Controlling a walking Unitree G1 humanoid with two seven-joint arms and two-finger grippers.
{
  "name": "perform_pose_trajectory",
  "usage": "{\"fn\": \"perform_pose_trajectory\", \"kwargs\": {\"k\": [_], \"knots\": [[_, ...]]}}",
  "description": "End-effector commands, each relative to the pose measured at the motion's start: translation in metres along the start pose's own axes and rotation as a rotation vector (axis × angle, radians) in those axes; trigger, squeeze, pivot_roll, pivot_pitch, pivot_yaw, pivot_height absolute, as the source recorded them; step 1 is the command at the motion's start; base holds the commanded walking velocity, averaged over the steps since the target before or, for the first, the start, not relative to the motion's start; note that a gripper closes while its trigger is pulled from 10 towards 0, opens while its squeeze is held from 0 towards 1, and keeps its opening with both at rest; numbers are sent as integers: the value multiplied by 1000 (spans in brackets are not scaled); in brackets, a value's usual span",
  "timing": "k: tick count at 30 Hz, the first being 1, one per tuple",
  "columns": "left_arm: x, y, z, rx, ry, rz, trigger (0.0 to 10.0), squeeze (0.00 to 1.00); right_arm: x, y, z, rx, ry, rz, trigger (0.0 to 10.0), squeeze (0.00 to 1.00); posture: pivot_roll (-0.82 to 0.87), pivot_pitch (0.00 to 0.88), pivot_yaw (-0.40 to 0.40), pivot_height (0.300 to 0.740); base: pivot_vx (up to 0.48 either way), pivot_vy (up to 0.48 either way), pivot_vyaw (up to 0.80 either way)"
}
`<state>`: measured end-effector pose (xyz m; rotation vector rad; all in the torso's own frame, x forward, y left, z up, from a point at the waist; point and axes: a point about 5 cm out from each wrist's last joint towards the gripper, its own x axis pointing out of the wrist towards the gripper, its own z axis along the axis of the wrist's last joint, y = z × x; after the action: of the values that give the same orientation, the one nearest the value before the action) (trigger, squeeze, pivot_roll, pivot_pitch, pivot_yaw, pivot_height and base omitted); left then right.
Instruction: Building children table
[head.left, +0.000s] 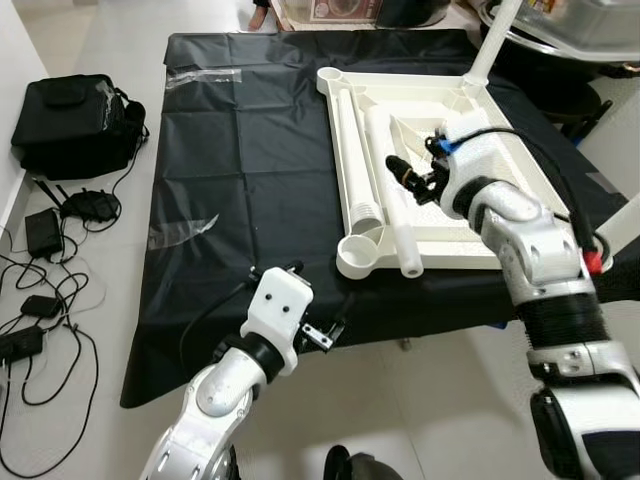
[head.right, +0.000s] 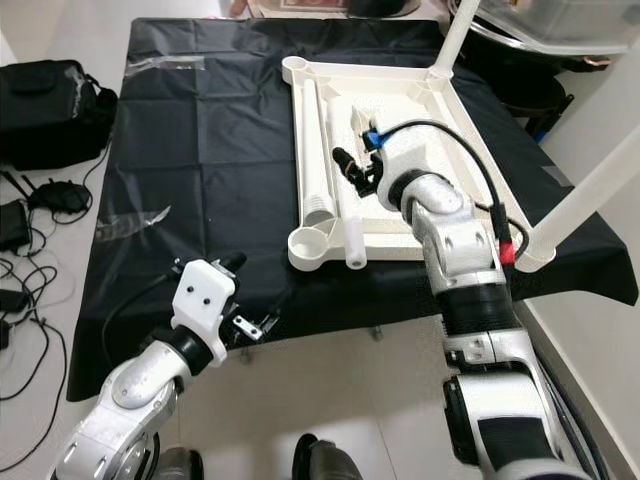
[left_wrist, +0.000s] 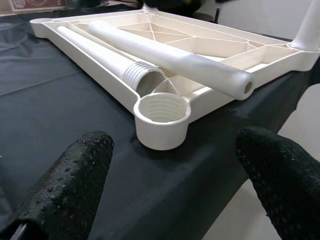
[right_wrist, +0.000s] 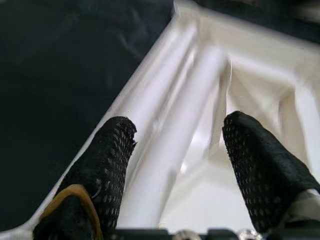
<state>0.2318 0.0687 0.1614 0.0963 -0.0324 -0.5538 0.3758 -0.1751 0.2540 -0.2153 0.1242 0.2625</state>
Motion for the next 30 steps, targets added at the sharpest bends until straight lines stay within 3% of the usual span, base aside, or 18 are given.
{"fn": "perform_pose_trajectory", "kwargs": {"k": [1, 4, 6, 14, 20, 24, 30], "knots": [[-1, -4, 0, -11, -1, -6, 10000, 0, -1, -3, -6, 38, 54, -30, 10000, 0, 86, 171, -118, 740, 0, 0, 0], [-1, -4, 0, -10, -1, -5, 10000, 0, 0, -3, -11, 101, 108, -39, 10000, 0, 86, 174, -116, 740, 0, 0, 0], [-2, -3, 0, -10, 0, -2, 10000, 0, 3, 0, -19, 211, 185, -28, 10000, 0, 85, 175, -118, 740, 0, 0, 0], [-2, -3, 0, -11, -1, 0, 10000, 0, 8, 4, -13, 296, 273, 17, 10000, 0, 77, 176, -122, 740, 0, 0, 0], [-1, -3, 0, -11, -3, 2, 10000, 0, 10, 6, -2, 273, 304, 23, 10000, 0, 75, 178, -123, 740, 0, 0, 0], [-1, -3, 0, -11, -2, 4, 10000, 0, 14, 4, 19, 295, 354, 15, 10000, 0, 71, 178, -128, 740, 0, 0, 0], [-1, -3, 0, -9, -4, 6, 10000, 0, 15, 1, 17, 272, 414, 5, 10000, 0, 71, 178, -131, 740, 0, 0, 0]]}}
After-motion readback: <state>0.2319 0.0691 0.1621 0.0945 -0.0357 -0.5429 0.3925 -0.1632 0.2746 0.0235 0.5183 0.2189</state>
